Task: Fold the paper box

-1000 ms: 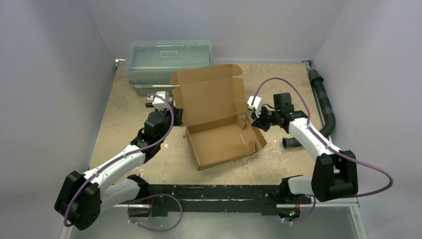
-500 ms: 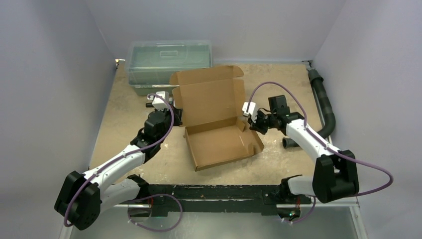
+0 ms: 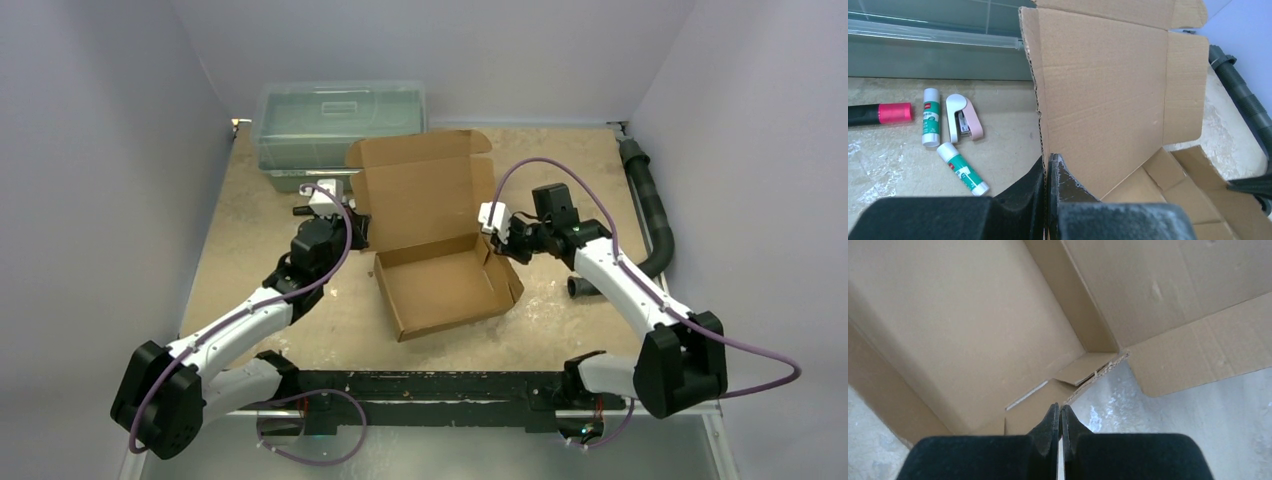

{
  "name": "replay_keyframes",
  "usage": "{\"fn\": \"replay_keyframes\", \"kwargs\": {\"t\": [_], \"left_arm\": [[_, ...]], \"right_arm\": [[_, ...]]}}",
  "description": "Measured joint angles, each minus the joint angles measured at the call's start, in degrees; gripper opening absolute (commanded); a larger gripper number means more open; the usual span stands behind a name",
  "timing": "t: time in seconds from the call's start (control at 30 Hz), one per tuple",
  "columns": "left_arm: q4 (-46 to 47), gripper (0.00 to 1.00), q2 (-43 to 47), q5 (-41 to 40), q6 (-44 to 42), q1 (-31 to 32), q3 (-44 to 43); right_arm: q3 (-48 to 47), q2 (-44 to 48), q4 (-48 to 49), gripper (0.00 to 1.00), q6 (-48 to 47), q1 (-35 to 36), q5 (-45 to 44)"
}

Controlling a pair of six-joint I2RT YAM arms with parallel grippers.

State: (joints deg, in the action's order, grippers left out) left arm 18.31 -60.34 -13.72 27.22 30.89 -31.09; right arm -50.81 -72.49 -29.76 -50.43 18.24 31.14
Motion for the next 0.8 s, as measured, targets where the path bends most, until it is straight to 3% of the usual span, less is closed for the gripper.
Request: {"fn": "replay_keyframes", "kwargs": {"t": [0.43, 0.8], "left_arm": [[4.24, 0.0, 0.42, 5.9, -5.05, 0.0, 0.04], [12.92, 0.0, 3.5, 10.95, -7.43, 0.39, 5.75]], "right_arm": [[-9.49, -5.57, -0.44, 0.0, 5.18, 1.57, -0.44], [2.64, -2.4, 3.23, 0.0, 5.95, 2.1, -0.85]]}}
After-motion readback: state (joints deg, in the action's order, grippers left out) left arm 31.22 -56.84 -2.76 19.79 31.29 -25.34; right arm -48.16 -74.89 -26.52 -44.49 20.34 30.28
